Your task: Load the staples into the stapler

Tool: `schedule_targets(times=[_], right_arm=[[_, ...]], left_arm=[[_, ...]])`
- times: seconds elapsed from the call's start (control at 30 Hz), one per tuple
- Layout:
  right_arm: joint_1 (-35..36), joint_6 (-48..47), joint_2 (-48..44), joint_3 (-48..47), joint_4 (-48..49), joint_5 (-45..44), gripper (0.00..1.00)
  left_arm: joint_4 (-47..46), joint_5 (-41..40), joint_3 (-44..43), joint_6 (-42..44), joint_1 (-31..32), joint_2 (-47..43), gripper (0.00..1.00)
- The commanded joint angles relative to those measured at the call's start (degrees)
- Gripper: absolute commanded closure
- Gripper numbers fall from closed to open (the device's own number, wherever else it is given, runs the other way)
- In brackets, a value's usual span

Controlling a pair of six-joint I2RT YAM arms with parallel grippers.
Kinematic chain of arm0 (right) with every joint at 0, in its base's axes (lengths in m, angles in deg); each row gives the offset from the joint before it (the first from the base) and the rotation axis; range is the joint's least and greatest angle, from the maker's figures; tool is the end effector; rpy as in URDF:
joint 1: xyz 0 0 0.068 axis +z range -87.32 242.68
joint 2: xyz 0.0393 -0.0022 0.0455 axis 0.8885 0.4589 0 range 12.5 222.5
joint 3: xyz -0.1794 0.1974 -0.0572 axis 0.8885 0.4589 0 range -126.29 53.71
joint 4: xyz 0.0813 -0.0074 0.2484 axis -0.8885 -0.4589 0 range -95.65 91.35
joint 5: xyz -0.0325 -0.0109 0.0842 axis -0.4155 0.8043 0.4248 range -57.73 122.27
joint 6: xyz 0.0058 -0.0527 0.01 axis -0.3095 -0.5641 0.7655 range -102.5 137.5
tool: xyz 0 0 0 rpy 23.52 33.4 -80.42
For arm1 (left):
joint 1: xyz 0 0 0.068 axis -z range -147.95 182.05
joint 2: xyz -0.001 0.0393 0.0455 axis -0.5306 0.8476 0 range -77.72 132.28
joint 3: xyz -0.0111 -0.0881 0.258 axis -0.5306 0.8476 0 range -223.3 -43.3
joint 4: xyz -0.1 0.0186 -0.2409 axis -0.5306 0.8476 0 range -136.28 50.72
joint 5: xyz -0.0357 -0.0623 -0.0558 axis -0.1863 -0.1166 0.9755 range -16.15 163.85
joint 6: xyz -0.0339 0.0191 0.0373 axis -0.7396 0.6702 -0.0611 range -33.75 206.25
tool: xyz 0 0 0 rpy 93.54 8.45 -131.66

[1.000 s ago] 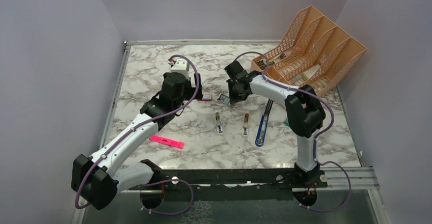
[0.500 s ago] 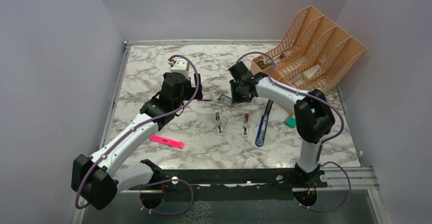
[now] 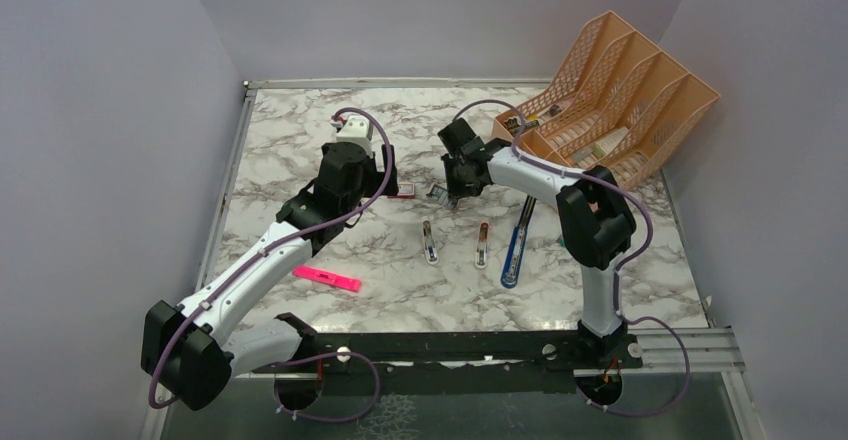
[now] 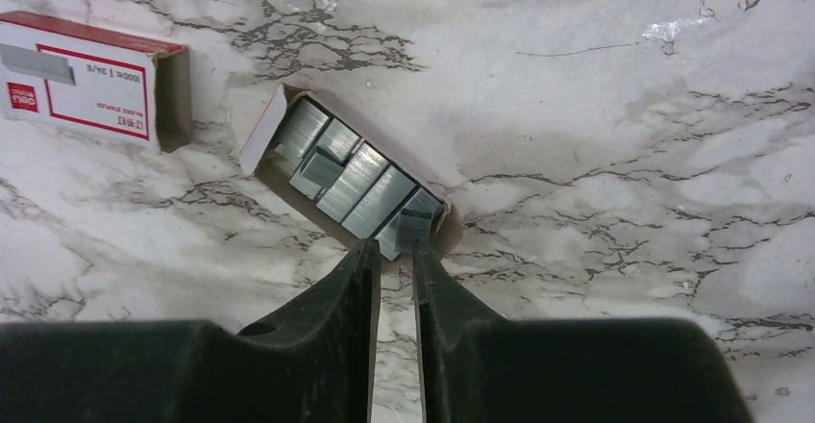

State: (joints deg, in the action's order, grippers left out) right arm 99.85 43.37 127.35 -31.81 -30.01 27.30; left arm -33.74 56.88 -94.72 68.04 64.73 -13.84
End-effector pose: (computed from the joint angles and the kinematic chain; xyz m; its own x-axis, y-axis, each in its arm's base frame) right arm 0.3425 0.2558 0.1899 -0.8731 -0.1164 -0.4735 -0.2080 0.9672 0.1457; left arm 0.2193 -0.1284 0.3106 -0.4298 -0.0795 -0.8994 0.1678 0.9717 -0.1660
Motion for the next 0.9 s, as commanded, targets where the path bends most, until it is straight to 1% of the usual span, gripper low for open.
schedule_targets(times=[0.0,0.3,0.43,0.87], right_arm=[[0.4,0.3,1.7,-1.8,-0.2,-2.6,0.74],[0.4,0.7,3.0,-2.1,-0.8,-4.9,0.69],[0.4,0.8,3.7,-2.1,-0.9,-4.6,0.68],[0.4,1.5,3.8,-1.6,-0.7,-1.4,0.71]], left_arm=[[-1.2,0.0,-0.2,-0.2,-0.2,0.0,0.11],[-1.2,0.0,-0.2,-0.3,-0.2,-0.1,0.11],[-1.2,0.1,-0.1,-0.4,-0.2,-0.2,0.11],[-1.2,0.0,0.1,-0.5,-0.2,-0.6,0.11]])
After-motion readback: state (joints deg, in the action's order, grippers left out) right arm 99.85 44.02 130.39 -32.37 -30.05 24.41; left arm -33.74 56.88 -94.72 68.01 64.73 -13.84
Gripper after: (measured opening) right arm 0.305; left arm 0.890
